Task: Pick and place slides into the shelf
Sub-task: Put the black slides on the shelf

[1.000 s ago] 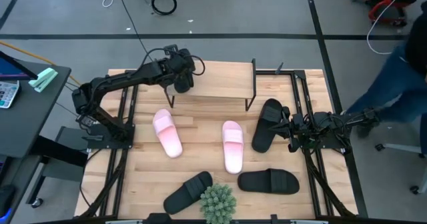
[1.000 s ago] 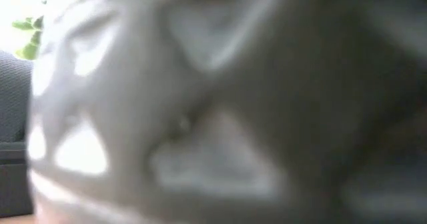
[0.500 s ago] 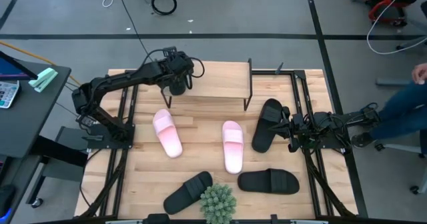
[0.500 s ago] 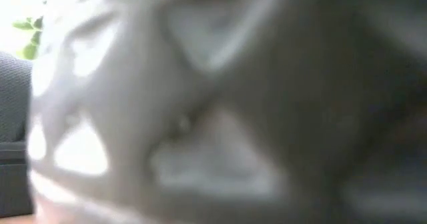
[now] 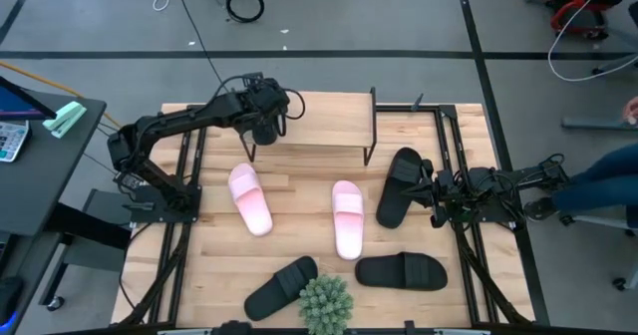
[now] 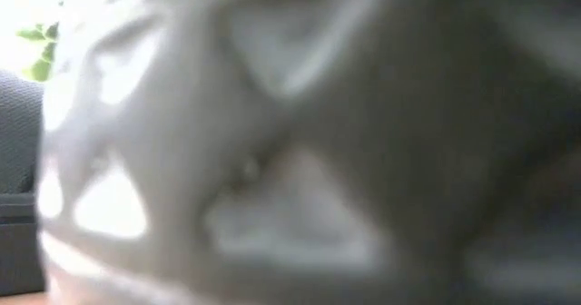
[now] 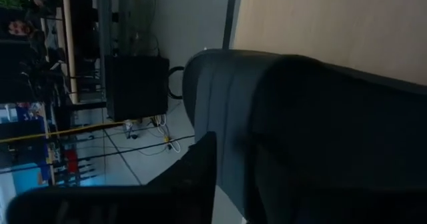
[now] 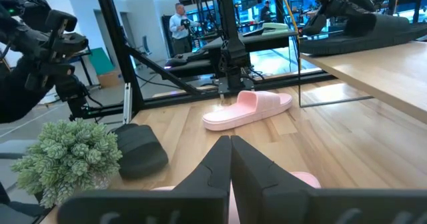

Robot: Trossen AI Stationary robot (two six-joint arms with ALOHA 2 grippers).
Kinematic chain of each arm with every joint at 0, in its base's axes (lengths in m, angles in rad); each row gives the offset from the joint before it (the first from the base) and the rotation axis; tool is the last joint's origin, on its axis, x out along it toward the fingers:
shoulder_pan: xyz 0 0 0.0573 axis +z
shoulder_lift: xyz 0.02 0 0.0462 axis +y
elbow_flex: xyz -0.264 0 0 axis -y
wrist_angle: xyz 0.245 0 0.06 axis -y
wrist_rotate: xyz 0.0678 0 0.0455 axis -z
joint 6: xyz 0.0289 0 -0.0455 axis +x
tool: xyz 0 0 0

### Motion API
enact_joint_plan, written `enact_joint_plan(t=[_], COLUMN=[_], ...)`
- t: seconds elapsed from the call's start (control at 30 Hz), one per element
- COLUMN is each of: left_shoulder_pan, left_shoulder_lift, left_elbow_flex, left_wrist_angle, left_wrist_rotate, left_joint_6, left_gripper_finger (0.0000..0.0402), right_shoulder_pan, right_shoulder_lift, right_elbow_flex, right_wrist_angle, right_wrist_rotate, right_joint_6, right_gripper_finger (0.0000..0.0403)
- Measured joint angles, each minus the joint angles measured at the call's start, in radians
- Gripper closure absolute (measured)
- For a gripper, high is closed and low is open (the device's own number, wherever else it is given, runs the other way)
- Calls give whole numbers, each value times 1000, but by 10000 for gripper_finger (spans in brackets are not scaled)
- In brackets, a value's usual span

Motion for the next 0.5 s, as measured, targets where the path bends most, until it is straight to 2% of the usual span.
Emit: enact_joint_plan(t=[0.27, 0.5], left_shoulder_pan=[-57, -163], left_shoulder_lift=[0, 0], left_elbow_flex=[1, 25], left_wrist_angle=[-137, -206], left_wrist_rotate=[-2, -1], left_joint_6=[-143, -225], left_gripper_finger=[269, 266], right_shoulder_pan=[0, 0], right_shoulder_lift=[0, 0], right_elbow_flex=[0, 0], right_wrist_angle=[0, 0], right_wrist_rotate=[0, 0], right_joint_6=[0, 0], right_gripper_finger=[389, 389])
